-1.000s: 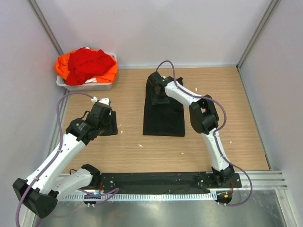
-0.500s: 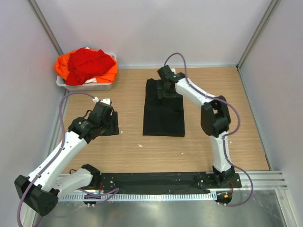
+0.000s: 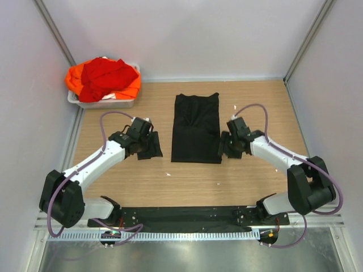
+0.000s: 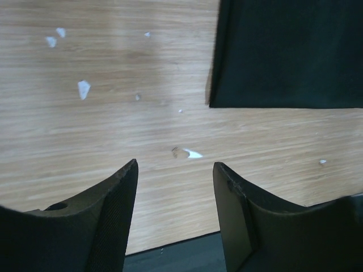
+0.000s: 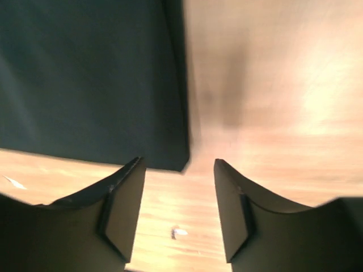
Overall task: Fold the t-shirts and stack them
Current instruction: Fold the tshirt, then neatly place the folded tshirt to the corner
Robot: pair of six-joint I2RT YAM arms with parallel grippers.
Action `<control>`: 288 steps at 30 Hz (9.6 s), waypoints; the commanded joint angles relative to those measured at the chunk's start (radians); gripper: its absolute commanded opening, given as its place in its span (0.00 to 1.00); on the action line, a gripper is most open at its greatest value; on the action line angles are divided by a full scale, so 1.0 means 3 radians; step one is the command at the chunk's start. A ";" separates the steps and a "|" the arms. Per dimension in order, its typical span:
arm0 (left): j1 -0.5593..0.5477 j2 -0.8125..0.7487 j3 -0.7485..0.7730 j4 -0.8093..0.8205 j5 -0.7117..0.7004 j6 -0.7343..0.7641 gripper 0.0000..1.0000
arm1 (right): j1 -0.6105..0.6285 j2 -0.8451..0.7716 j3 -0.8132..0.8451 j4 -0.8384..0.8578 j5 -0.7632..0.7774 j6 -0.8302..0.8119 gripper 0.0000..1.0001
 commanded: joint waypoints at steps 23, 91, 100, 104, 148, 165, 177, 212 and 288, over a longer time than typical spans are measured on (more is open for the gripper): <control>0.0000 0.0610 -0.0202 0.1152 0.0276 -0.0365 0.52 | -0.0147 -0.0431 -0.1317 0.0986 -0.0325 0.0716 0.48; -0.0869 -0.0126 -0.1036 0.1127 0.0261 -0.1204 0.00 | -0.0004 -0.1632 -0.1624 0.0357 -0.0806 0.0864 0.01; -0.0900 -0.0541 -0.0433 0.0330 -0.0198 -0.1020 0.00 | 0.0104 -0.1720 -0.1006 -0.0032 -0.0617 0.0834 0.01; -0.0859 -0.0321 0.0108 0.0043 -0.0353 -0.0836 0.00 | 0.0104 -0.1408 -0.0510 -0.0083 -0.0575 0.0695 0.01; 0.0834 0.3888 0.4809 -0.0842 0.0649 0.0074 0.68 | -0.0714 0.3061 0.3899 -0.0017 -0.0882 -0.0138 0.88; 0.0824 0.2702 0.2897 -0.0070 0.0741 0.0115 0.63 | -0.0950 0.2350 0.2043 0.1210 -0.1577 0.0066 0.79; 0.0538 0.1204 0.1476 -0.0120 0.0685 0.0008 0.60 | -0.0766 0.2698 0.1976 0.1487 -0.1828 0.0215 0.35; 0.0486 -0.1052 0.0407 -0.0924 0.0056 0.0703 0.65 | -0.2177 0.4007 0.5300 -0.0196 -0.0218 -0.1069 0.10; 0.0532 -0.1548 0.0156 -0.0658 -0.0338 0.0657 0.68 | -0.1528 0.3820 0.5126 -0.0032 0.1424 -0.1514 1.00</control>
